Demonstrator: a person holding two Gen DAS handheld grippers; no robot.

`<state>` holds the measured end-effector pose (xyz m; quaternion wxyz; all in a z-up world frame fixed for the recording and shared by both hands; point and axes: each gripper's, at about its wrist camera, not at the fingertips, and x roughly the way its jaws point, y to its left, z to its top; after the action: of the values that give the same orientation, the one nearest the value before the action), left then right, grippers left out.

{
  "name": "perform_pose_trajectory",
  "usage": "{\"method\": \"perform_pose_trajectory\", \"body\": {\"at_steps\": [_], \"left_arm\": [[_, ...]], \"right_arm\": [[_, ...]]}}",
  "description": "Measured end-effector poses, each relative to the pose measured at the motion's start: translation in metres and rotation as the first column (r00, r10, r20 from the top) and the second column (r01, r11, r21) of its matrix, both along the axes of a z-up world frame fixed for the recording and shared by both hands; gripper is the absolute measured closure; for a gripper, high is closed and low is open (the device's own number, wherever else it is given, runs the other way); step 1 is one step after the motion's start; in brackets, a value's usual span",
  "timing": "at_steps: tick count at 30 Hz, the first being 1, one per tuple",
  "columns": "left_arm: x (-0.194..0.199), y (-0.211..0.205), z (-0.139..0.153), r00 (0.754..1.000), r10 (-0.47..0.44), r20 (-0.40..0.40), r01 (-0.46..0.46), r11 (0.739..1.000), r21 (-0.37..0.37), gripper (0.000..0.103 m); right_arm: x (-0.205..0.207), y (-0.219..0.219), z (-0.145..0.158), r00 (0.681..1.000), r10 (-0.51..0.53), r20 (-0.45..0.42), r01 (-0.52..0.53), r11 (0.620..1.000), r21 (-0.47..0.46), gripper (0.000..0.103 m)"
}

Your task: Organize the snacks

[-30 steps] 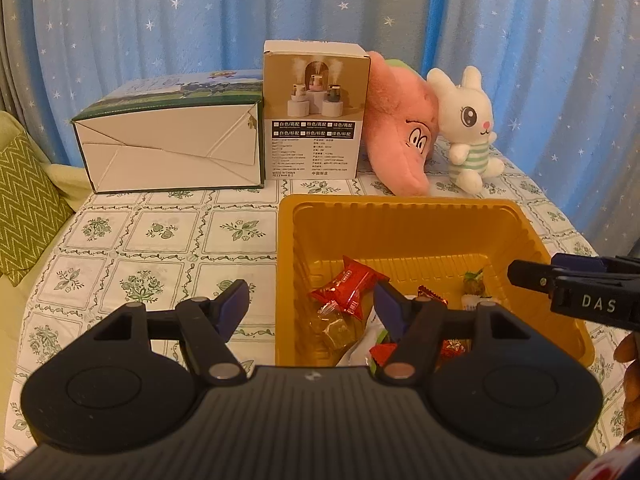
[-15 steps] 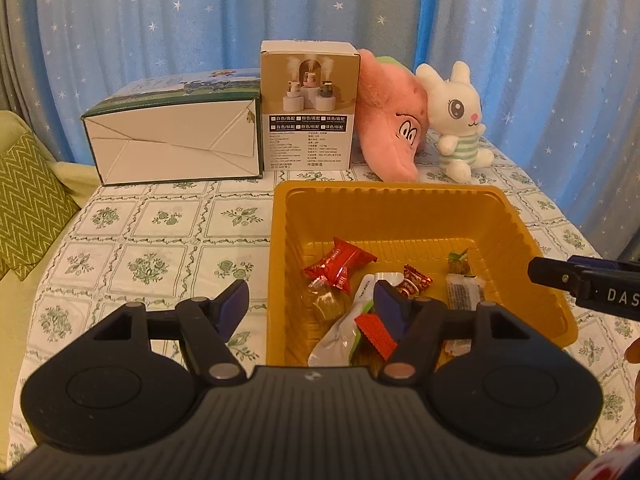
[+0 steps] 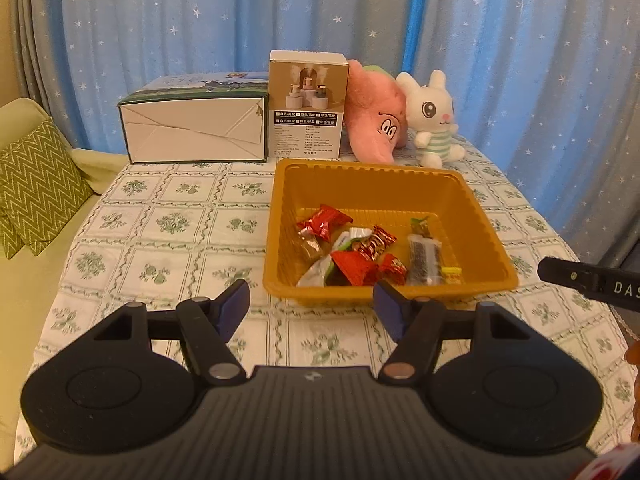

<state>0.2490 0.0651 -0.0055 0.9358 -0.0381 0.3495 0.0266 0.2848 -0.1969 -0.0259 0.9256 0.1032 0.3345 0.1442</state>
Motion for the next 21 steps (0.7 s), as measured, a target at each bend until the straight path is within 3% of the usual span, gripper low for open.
{"method": "perform_pose_trajectory", "body": {"at_steps": [10,21], "left_arm": [[-0.072,-0.015,0.033,1.000,0.006,0.015,-0.006,1.000,0.005,0.038],[-0.140,-0.025,0.061,0.999,-0.003,0.037,0.002,1.000,0.021,0.038]], "right_arm": [[-0.075,-0.013,0.018,0.999,-0.004,-0.048,0.003,1.000,-0.020,0.040],[-0.141,-0.013,0.054,1.000,0.008,-0.029,-0.009,0.999,-0.036,0.040]]}}
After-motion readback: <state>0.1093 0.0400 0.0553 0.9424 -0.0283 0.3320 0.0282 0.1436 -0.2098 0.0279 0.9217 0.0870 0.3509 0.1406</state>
